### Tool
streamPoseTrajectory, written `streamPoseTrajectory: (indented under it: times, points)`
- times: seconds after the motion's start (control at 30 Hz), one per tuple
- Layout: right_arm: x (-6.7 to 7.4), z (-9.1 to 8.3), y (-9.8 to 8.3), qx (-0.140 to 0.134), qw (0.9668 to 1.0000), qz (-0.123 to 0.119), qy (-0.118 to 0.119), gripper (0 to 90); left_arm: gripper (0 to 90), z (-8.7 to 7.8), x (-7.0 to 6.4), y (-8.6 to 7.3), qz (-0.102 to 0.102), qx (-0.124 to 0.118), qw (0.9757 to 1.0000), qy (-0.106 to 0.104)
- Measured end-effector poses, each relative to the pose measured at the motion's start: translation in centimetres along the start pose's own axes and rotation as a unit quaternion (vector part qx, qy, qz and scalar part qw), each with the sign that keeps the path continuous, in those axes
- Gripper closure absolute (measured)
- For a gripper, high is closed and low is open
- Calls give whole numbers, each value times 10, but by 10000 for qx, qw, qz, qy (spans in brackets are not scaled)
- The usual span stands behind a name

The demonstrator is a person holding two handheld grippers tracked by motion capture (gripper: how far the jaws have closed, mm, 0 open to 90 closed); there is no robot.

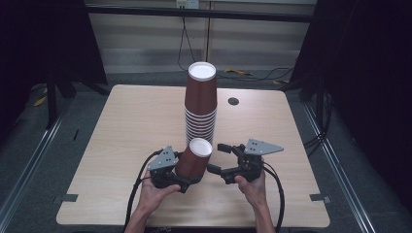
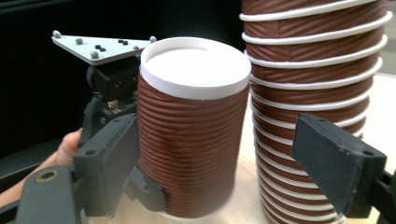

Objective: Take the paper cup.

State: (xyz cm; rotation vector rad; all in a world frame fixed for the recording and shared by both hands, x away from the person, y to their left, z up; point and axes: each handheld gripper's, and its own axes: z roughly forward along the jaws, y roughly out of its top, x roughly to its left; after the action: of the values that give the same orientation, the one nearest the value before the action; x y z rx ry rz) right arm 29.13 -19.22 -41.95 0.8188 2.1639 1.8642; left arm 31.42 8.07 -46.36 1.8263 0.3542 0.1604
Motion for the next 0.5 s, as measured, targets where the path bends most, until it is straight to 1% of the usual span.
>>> streamPoseTrajectory:
  times: [0.03, 0.07, 0.1, 0.13, 0.17, 0.2, 0.23, 0.3, 0.4, 0.43, 0.5]
  points:
    - [0, -1, -1, 9, 10000, 5, -37, 153, 125, -1, 0, 1, 14, 100, 9999, -16]
    - [-1, -1, -1, 24, 10000, 10, -25, 156, 125, -1, 0, 2, 62, 168, 9998, 7]
    - [-1, -1, -2, 59, 10000, -21, -43, 157, 124, -1, 0, 3, 118, 219, 9997, 15]
    - [-1, -1, -2, 59, 10000, -21, -43, 157, 124, -1, 0, 3, 118, 219, 9997, 15]
    - [-1, -2, -3, 167, 9998, -40, -85, 158, 124, -2, 0, 4, 187, 303, 9994, 56]
    - [-1, -2, -3, 167, 9998, -40, -85, 158, 124, -2, 0, 5, 219, 341, 9992, 73]
    - [-1, -2, -4, 229, 9997, -74, -90, 157, 124, -5, 0, 6, 258, 380, 9989, 112]
    - [-1, -3, -6, 291, 9995, -97, -76, 157, 124, -6, 1, 6, 257, 378, 9989, 103]
    - [-2, -3, -7, 341, 9994, -100, -51, 156, 124, -7, 1, 6, 308, 456, 9984, 134]
    - [-2, -3, -8, 487, 9987, -110, -59, 151, 125, -7, 2, 6, 345, 511, 9980, 110]
    - [-3, -3, -9, 621, 9980, -120, -42, 151, 127, -7, 1, 6, 371, 524, 9978, 142]
